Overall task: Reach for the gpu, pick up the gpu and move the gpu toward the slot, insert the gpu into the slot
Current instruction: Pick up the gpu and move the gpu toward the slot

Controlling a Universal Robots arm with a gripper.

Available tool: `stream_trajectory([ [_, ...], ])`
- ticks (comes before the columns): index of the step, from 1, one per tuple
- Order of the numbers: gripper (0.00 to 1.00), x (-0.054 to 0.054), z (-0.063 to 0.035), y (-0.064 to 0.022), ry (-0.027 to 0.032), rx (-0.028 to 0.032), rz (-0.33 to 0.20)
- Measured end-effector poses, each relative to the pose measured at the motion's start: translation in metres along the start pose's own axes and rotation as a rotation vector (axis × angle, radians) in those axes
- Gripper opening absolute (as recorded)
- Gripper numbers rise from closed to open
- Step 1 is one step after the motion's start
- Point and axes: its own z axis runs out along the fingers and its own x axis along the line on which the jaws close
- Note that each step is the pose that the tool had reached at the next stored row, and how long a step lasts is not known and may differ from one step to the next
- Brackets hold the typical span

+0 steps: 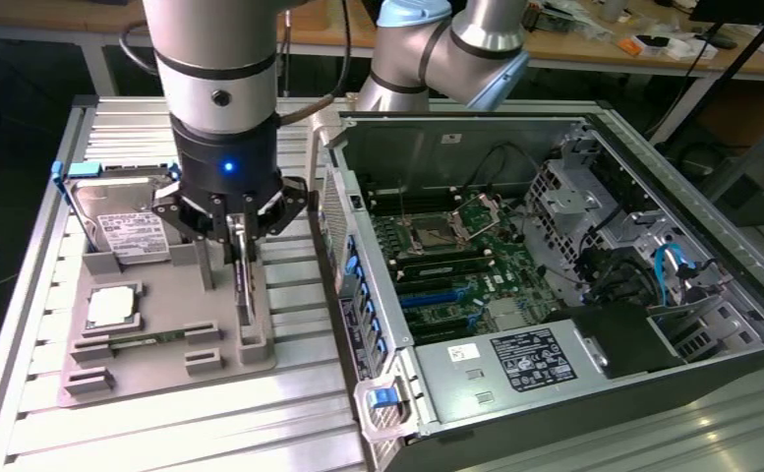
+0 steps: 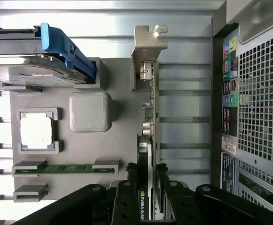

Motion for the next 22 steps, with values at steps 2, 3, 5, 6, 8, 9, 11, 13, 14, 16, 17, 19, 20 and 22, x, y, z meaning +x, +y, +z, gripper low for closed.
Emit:
stream_trajectory([
  [2, 0.27, 0.000, -0.0075, 0.0002, 0.0000, 0.0000, 0.000],
  [3, 0.27, 0.000, -0.0101, 0.0002, 0.0000, 0.0000, 0.000],
  [5, 0.27, 0.000, -0.0161, 0.0004, 0.0002, 0.0000, 0.000],
  [6, 0.27, 0.000, -0.0189, 0.0005, 0.0001, 0.0000, 0.000],
  [8, 0.27, 0.000, -0.0305, 0.0008, 0.0000, 0.0001, 0.000],
  [9, 0.27, 0.000, -0.0345, 0.0009, 0.0000, 0.0001, 0.000],
  [11, 0.27, 0.000, -0.0413, 0.0010, 0.0001, 0.0001, 0.000],
  [13, 0.27, 0.000, -0.0476, 0.0012, 0.0001, 0.0001, 0.000],
  [14, 0.27, 0.000, -0.0506, 0.0013, 0.0002, 0.0002, 0.000],
  [16, 0.27, 0.000, -0.0565, 0.0014, 0.0000, 0.0001, 0.000],
  [17, 0.27, 0.000, -0.0592, 0.0015, 0.0000, 0.0001, 0.000],
  [19, 0.27, 0.000, -0.0651, 0.0017, 0.0001, 0.0002, 0.000],
  [20, 0.27, 0.000, -0.0679, 0.0018, 0.0001, 0.0002, 0.000],
  [22, 0.27, 0.000, -0.0760, 0.0020, 0.0001, 0.0002, 0.000],
])
